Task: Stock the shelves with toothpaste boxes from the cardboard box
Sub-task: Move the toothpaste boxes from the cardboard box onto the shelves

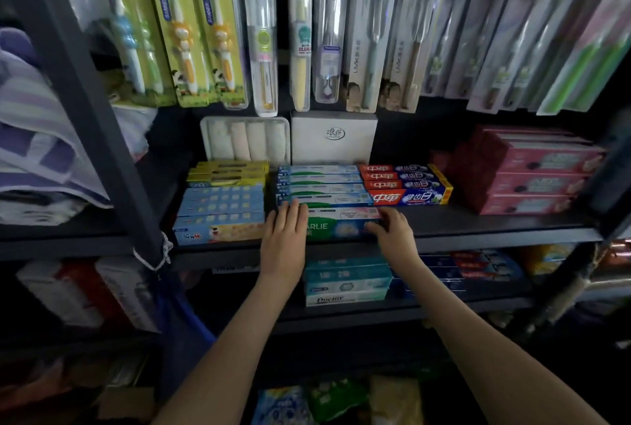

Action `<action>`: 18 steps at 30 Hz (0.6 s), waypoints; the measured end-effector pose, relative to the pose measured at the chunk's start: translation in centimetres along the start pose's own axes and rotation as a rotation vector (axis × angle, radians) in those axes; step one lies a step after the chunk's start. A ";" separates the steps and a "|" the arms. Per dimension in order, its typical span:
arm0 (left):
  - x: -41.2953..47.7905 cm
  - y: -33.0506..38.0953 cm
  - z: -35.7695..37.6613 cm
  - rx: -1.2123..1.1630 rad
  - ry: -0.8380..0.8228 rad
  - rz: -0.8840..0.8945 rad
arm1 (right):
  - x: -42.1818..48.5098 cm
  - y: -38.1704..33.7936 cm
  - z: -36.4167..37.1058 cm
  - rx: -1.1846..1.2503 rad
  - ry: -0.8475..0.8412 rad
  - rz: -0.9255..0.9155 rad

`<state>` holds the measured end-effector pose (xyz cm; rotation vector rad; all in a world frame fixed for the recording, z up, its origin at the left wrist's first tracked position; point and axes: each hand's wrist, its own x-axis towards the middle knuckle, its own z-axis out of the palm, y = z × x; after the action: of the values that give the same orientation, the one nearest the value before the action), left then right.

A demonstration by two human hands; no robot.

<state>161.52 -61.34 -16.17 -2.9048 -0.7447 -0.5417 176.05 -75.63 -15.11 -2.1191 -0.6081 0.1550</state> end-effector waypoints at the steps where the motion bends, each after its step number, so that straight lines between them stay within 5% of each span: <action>1: 0.3 0.0 0.0 0.013 -0.019 -0.001 | 0.2 0.0 0.1 -0.008 0.003 0.005; 13: 1.1 0.9 -0.7 0.001 -0.061 -0.056 | 1.1 0.3 0.5 -0.110 -0.033 0.008; 18: -0.7 9.1 0.7 -0.176 0.134 0.245 | -3.5 4.7 -4.0 -0.050 0.112 -0.068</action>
<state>165.61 -69.52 -17.13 -3.0181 -0.3332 -0.7983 176.03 -82.51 -16.90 -2.1358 -0.6222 -0.0163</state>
